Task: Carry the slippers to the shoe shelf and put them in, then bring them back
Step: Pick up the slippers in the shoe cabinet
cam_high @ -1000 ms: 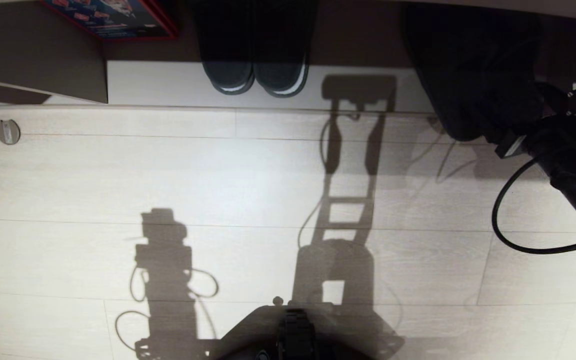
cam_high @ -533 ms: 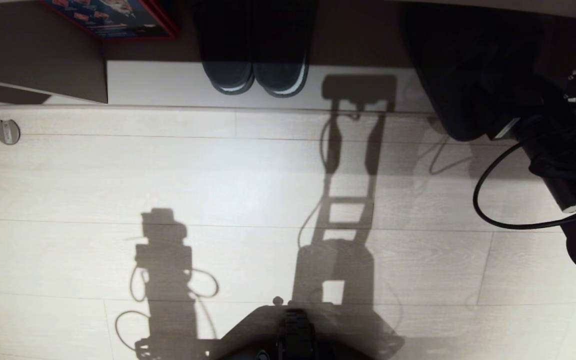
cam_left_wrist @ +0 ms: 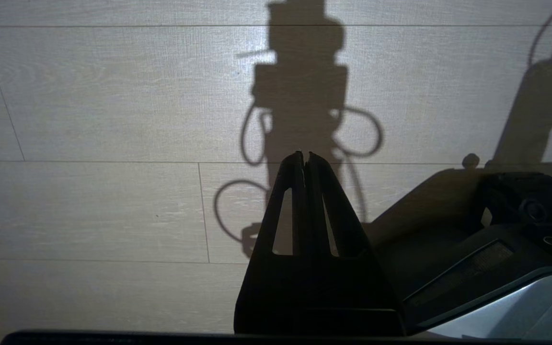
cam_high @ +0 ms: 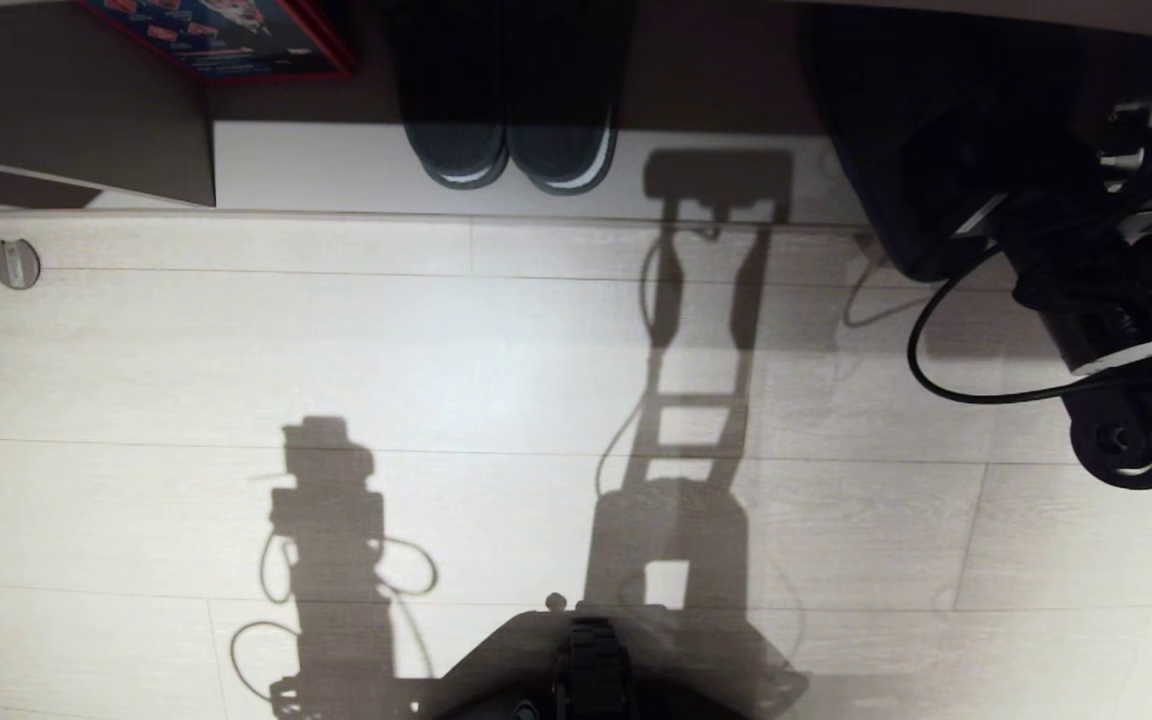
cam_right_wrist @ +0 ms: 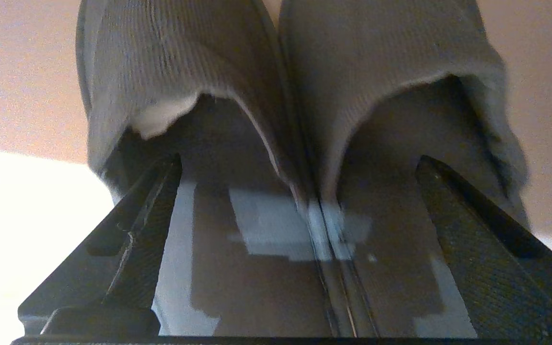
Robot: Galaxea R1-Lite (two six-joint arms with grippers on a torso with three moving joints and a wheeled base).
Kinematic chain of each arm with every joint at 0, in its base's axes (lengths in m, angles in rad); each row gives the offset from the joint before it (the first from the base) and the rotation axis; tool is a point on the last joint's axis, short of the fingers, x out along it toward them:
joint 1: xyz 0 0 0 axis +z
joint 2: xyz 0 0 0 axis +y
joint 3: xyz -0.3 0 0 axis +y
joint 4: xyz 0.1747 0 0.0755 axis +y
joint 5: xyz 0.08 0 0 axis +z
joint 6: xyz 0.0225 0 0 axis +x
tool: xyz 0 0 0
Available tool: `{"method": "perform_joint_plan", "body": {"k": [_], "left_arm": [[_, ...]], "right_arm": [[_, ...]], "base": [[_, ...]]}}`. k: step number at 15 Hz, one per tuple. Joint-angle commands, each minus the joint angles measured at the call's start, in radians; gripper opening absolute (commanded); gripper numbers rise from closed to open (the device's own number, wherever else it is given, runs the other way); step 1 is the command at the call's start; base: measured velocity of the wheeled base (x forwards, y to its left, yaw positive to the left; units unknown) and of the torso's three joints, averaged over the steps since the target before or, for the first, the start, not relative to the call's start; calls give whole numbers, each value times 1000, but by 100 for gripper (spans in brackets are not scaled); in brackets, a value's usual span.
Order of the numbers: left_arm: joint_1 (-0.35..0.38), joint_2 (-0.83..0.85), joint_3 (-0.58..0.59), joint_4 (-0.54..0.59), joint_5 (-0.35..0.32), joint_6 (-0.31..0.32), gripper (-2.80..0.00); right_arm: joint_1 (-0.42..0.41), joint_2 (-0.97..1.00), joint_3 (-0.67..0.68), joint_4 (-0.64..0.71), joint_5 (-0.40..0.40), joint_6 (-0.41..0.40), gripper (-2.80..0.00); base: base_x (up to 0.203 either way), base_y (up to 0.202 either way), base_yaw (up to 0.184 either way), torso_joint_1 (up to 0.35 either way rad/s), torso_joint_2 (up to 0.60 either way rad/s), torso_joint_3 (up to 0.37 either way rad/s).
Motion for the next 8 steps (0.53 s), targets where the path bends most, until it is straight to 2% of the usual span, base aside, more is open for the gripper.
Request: {"method": "perform_joint_plan", "body": {"k": [1, 8], "left_arm": [[0, 0, 0, 0, -1, 0, -280], [0, 0, 0, 0, 0, 0, -280]], "right_arm": [[1, 36, -40, -8, 3, 1, 0], [8, 134, -213, -5, 25, 1, 0]], "base": [[0, 0, 0, 0, 0, 0], [0, 0, 0, 0, 0, 0]]}}
